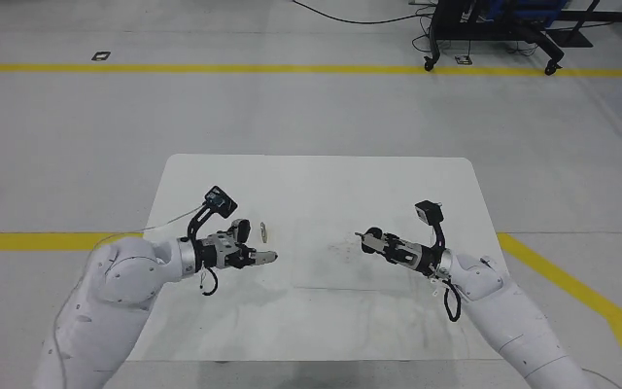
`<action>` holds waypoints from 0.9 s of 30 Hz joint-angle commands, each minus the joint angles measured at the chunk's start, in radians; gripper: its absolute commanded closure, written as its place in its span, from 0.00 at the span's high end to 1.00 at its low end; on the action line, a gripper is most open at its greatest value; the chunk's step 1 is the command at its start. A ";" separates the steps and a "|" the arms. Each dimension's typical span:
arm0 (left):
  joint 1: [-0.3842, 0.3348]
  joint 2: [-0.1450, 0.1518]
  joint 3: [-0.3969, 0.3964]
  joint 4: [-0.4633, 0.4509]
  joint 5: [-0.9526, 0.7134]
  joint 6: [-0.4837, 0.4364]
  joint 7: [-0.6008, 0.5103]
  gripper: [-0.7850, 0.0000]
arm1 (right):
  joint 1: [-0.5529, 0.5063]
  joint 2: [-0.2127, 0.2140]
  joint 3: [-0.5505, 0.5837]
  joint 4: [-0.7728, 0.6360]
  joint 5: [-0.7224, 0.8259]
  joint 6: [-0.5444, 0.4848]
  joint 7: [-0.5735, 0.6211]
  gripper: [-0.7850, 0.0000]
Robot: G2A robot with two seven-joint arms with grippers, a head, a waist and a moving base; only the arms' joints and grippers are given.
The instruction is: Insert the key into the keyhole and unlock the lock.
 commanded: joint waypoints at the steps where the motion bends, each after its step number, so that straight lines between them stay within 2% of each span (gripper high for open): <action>1: 0.041 0.003 -0.002 -0.059 0.161 0.145 -0.002 1.00 | 0.000 0.000 0.000 0.000 0.000 0.000 0.000 0.00; 4: 0.040 -0.001 0.030 -0.064 0.265 0.227 0.018 1.00 | 0.000 0.000 0.000 0.000 0.000 0.000 0.000 0.00; 6: 0.008 -0.007 0.068 -0.028 0.270 0.227 0.019 1.00 | 0.000 0.000 0.000 0.000 0.000 0.000 0.000 0.00; 9: -0.078 -0.019 0.134 0.063 0.288 0.230 0.001 1.00 | 0.000 0.000 0.000 0.000 0.000 0.000 0.000 0.00; 16: -0.257 -0.064 0.332 0.180 0.394 0.312 -0.041 1.00 | 0.000 0.000 0.000 0.000 0.000 0.000 0.000 0.00; 21: -0.327 -0.092 0.408 0.219 0.409 0.375 -0.064 0.68 | 0.000 0.000 0.000 0.000 0.000 0.000 0.000 0.00; 22: -0.339 -0.096 0.421 0.227 0.420 0.389 -0.073 0.56 | 0.000 0.000 0.000 0.000 0.000 0.000 0.000 0.00; 23: -0.349 -0.101 0.433 0.233 0.427 0.398 -0.077 0.51 | 0.000 0.000 0.000 0.000 0.000 0.000 0.000 0.00; 27: -0.385 -0.119 0.476 0.268 0.434 0.420 -0.098 0.47 | 0.000 0.000 0.000 0.000 0.000 0.000 0.000 0.00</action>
